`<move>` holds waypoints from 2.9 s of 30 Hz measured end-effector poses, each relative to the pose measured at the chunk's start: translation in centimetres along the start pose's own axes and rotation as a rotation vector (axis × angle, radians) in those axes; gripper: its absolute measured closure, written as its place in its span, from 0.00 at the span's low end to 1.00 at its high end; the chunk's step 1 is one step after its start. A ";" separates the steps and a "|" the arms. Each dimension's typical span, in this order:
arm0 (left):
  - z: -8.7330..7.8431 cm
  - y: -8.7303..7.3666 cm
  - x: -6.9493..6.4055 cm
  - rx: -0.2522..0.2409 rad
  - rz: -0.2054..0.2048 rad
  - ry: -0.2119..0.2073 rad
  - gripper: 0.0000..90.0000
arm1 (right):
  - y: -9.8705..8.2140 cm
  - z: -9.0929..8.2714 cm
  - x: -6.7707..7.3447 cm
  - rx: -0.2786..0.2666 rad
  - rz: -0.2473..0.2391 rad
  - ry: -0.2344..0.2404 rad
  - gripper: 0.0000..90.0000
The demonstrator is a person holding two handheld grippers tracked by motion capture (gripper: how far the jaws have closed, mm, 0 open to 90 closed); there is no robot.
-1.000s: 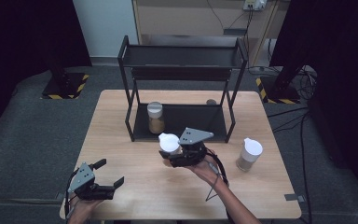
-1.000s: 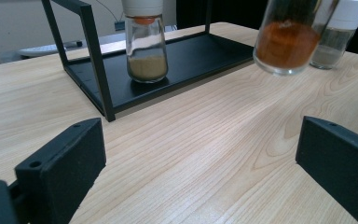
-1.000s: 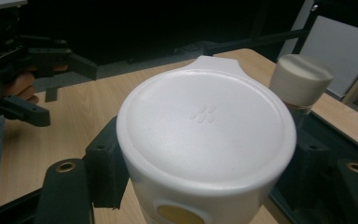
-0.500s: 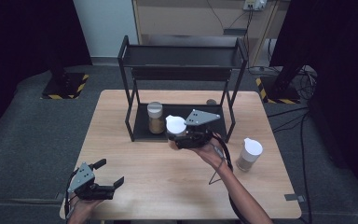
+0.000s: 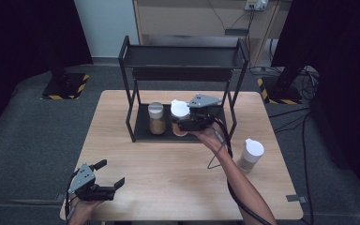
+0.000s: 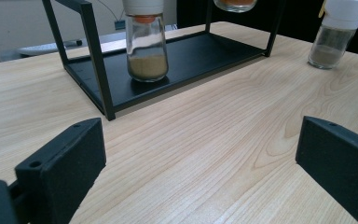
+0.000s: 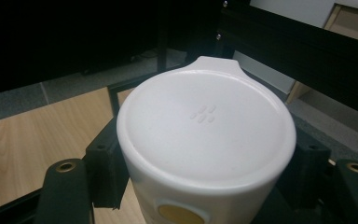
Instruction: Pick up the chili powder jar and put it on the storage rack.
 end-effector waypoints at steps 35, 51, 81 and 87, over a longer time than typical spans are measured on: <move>0.1 -0.1 0.2 -0.001 -0.008 -0.007 0.01 | -4.3 7.4 -1.5 0.062 0.135 -0.151 0.34; 0.1 -0.1 0.3 0.000 -0.008 -0.007 0.01 | -6.5 8.7 -1.2 0.066 0.153 -0.152 0.34; 0.2 0.0 0.2 0.009 0.001 -0.014 0.01 | -6.4 6.3 -2.3 0.025 0.211 -0.141 0.11; 0.2 0.1 0.2 0.010 0.004 -0.016 0.01 | -4.3 4.5 -2.2 -0.008 0.165 -0.120 0.11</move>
Point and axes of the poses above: each handheld gripper's, and its own axes: z roughly forward along the jaws, y roughly out of its top, x roughly to its left, the point moved 2 cm from there along z, roughly forward along the jaws, and after that the axes turned 4 degrees about -y, right-handed, at the moved point
